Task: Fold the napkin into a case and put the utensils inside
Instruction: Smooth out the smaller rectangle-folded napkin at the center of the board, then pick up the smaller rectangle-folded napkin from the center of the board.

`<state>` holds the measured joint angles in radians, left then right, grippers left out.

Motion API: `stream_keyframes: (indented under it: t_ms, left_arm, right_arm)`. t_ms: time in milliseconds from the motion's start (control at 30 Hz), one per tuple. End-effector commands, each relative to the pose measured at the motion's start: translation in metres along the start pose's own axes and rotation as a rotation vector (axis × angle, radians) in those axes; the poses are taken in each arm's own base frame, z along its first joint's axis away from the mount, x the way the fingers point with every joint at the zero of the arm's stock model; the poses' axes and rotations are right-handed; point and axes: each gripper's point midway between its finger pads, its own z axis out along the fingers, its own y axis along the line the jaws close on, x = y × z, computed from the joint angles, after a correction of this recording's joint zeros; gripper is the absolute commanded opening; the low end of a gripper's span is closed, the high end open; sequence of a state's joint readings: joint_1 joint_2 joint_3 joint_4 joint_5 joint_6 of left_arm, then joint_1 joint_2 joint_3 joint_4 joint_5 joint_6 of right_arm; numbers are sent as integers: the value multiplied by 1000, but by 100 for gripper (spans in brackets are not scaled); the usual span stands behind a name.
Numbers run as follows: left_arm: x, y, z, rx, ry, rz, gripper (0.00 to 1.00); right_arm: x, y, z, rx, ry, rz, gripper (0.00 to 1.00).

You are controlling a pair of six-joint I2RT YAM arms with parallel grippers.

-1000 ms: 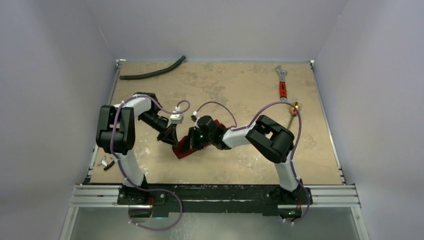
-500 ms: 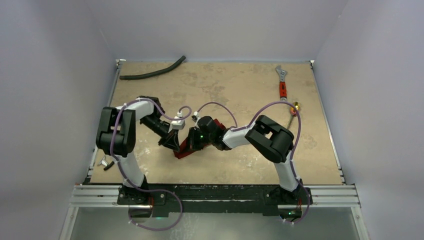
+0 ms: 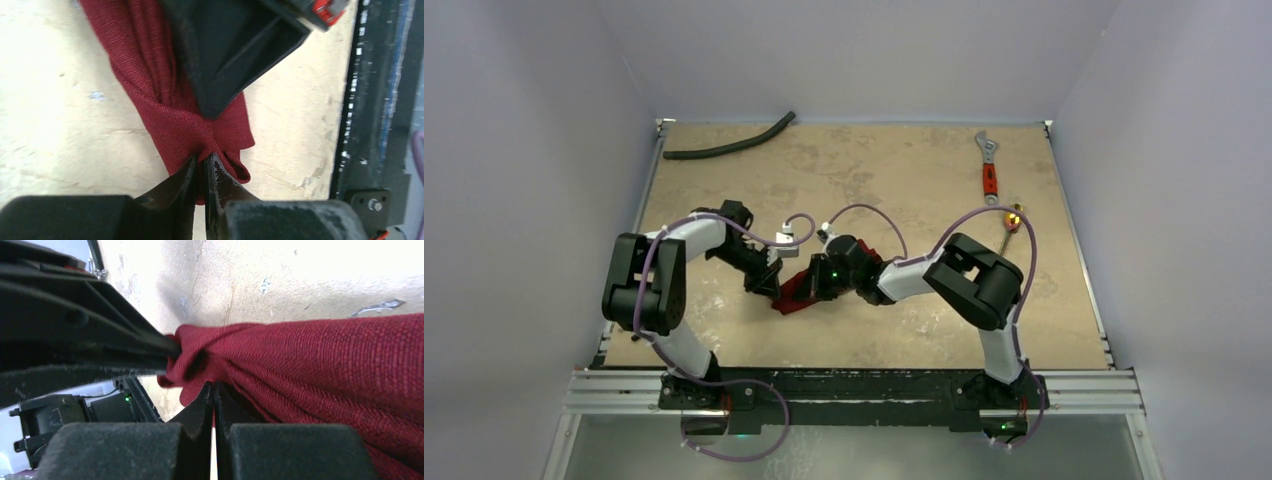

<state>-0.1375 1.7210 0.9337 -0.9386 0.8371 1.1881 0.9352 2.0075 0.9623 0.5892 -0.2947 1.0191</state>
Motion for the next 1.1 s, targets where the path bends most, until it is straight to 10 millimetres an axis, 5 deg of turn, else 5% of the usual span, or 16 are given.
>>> stream_keyframes:
  t_ms: [0,200,400,600,800,967,1067]
  left_arm:
    - [2,50,-16,-254,48,6,14]
    - [-15,32,-1,-168,34,48,22]
    - [-27,16,4,-129,38,80,31]
    - [-28,21,-15,-191,44,72,34]
    - [-45,19,-38,-229,48,99,81]
    - [-77,1,-68,-214,46,289,89]
    - [-74,-27,-64,-140,117,512,91]
  right_arm:
    - [-12,-3,-19,63,-48,-62,3]
    - [-34,38,-46,-11,-100,-141,7]
    - [-46,49,-41,-82,-101,-148,7]
    - [-42,30,-11,-104,-32,-113,1]
    - [-26,-25,-2,-32,4,-42,0]
    - [-22,-37,-1,-9,-4,-47,0]
    - [-19,-39,-1,-17,2,-36,0]
